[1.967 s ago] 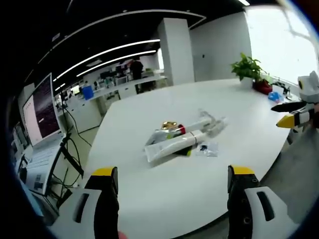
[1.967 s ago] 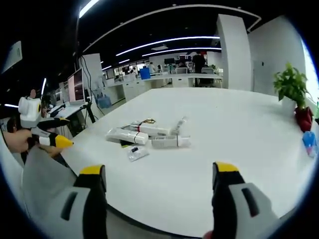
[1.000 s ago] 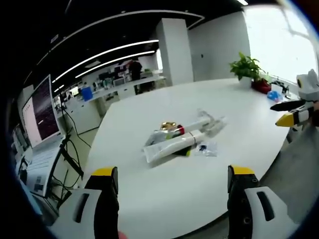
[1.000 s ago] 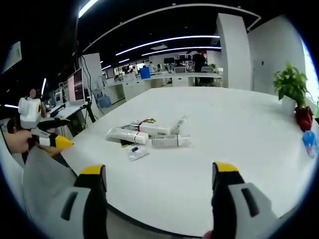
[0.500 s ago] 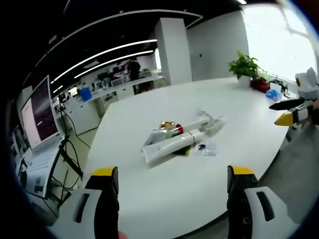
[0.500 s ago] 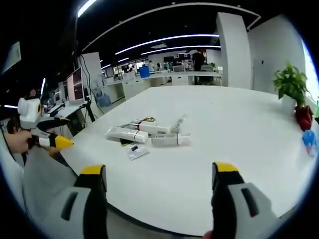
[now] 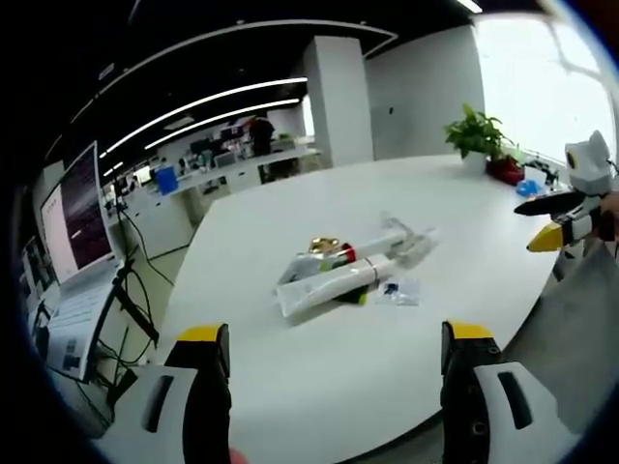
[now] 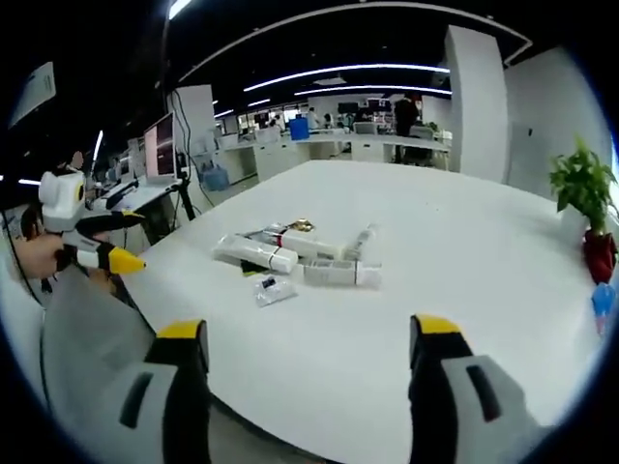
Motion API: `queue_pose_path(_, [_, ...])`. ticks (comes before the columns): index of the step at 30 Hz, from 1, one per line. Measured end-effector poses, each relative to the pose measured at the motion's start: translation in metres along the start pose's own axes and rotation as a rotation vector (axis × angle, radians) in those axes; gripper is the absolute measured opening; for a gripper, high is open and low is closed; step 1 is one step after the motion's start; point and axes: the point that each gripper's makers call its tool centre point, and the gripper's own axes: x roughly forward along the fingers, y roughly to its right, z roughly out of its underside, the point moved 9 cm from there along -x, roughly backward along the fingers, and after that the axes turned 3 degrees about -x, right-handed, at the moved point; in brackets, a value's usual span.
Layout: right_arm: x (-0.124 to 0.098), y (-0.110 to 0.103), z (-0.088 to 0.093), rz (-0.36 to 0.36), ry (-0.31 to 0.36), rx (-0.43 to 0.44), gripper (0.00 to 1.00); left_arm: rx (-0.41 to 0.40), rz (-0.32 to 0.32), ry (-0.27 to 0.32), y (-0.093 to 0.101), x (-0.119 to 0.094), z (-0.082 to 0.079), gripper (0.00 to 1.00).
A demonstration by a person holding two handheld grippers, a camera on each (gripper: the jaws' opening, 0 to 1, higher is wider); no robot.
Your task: Arrange the skincare products in the storage area until every visible bottle or jar stands upright without overlapping.
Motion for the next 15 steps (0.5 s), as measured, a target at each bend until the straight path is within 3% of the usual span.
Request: queue_pose_path(15, [0.046,0.023,-0.035,-0.100,-0.014,-0.123,0.81,-0.004,0.002,-0.025,-0.001,0.002,0.002,0.88])
